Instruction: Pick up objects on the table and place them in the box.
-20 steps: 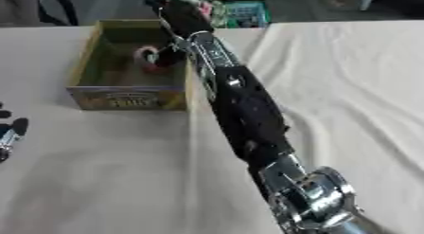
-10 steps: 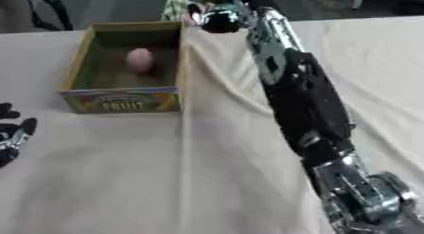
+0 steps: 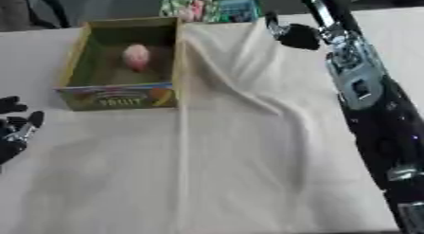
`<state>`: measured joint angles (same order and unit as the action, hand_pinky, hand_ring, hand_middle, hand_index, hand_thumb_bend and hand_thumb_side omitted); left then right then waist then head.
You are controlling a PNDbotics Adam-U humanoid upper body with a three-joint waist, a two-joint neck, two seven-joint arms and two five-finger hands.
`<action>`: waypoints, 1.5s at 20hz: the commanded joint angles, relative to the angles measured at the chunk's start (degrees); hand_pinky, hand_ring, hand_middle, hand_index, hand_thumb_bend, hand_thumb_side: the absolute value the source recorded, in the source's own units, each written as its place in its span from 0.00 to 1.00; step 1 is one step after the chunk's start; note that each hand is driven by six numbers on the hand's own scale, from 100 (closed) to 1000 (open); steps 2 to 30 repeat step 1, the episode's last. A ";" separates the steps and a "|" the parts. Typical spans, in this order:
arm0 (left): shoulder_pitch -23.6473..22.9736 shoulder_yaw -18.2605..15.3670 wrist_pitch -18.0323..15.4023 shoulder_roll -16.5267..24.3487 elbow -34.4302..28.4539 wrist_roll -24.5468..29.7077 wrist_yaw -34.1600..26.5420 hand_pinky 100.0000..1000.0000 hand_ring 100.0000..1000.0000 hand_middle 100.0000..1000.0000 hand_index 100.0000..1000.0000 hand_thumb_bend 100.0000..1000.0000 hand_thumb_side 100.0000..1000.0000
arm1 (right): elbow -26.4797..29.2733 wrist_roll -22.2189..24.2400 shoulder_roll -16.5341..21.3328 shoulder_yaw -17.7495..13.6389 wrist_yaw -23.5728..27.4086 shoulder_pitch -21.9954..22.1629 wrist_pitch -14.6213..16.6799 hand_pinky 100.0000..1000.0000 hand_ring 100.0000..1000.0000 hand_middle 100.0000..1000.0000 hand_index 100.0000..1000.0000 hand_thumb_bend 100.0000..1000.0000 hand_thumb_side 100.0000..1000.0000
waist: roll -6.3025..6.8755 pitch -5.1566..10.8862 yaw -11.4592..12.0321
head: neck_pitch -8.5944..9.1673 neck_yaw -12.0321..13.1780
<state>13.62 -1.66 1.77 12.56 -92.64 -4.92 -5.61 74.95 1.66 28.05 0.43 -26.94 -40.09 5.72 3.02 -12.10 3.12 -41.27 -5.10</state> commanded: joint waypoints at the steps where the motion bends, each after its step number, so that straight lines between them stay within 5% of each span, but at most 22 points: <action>1: 0.24 -0.71 -0.13 1.28 -1.37 -0.29 0.02 0.53 0.48 0.55 0.71 0.42 0.00 | 1.66 -0.36 3.16 -1.33 3.81 1.01 -0.40 0.77 0.86 0.73 0.95 0.16 0.26 | -0.15 1.07 0.00 | -0.26 0.34; 30: 0.24 -0.71 -0.13 1.28 -1.37 -0.29 0.02 0.53 0.48 0.55 0.71 0.42 0.00 | 1.66 -0.36 3.16 -1.33 3.81 1.01 -0.40 0.77 0.86 0.73 0.95 0.16 0.26 | -0.15 1.07 0.00 | -0.26 0.34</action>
